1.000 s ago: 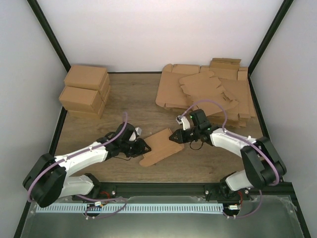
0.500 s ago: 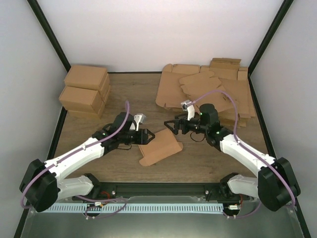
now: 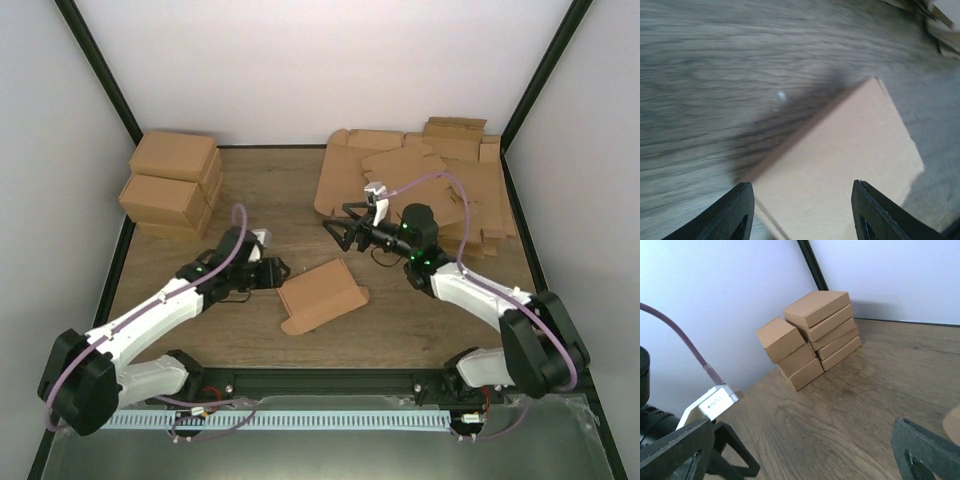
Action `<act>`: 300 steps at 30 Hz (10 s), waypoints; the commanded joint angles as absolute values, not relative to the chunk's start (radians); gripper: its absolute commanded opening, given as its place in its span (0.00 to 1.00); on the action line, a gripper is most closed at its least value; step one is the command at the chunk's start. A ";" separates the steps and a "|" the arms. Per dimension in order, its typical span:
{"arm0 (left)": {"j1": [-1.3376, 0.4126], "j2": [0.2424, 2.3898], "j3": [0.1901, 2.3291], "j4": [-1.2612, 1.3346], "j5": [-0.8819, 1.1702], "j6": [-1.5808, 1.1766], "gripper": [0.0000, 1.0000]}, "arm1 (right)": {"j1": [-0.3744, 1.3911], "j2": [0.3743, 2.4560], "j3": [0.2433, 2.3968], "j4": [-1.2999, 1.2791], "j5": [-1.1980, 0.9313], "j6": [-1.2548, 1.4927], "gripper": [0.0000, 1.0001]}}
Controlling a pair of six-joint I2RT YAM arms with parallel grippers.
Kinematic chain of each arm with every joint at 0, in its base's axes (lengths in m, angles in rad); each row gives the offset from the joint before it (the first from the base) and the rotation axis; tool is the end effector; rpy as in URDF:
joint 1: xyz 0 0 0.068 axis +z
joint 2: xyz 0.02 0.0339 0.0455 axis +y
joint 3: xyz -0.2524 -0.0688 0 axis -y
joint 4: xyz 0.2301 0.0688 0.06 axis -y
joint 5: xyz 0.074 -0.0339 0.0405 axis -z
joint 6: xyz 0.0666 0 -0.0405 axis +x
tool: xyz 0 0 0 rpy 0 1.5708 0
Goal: Fold the paper box
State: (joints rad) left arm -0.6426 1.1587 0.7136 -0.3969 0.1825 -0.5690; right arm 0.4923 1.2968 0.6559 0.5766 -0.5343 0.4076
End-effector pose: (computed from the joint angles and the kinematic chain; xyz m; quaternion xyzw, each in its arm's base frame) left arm 0.1891 -0.1567 0.1958 0.0667 0.9286 -0.2721 0.2433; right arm 0.2510 0.1731 0.2586 -0.2102 0.6953 0.4603 0.5103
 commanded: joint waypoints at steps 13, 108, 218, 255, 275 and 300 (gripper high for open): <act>-0.467 1.098 0.732 -0.474 0.254 -0.548 0.56 | 0.518 1.643 0.955 0.604 -0.549 0.287 1.00; -0.491 1.474 0.591 0.177 0.450 -0.758 0.67 | 0.510 1.380 0.436 0.124 -0.676 0.637 0.95; -0.655 1.529 0.644 0.231 0.450 -0.736 0.49 | 0.292 1.892 0.930 0.072 -0.940 0.369 0.40; -0.777 1.424 0.573 0.042 0.291 -0.749 0.52 | 0.484 1.789 0.948 -0.161 -0.602 0.248 0.45; -0.781 1.437 0.543 0.046 0.281 -0.745 0.52 | 0.428 1.634 0.912 -0.163 -0.399 0.305 0.55; -0.788 1.424 0.545 0.031 0.272 -0.740 0.52 | 0.426 0.946 0.723 -0.002 -0.176 0.358 1.00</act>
State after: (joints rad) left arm -0.7799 1.4303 0.5529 0.0208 0.2855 -0.7536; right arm 0.4332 1.0374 0.7727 -0.0921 -0.1497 0.3752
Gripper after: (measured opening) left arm 0.522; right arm 0.997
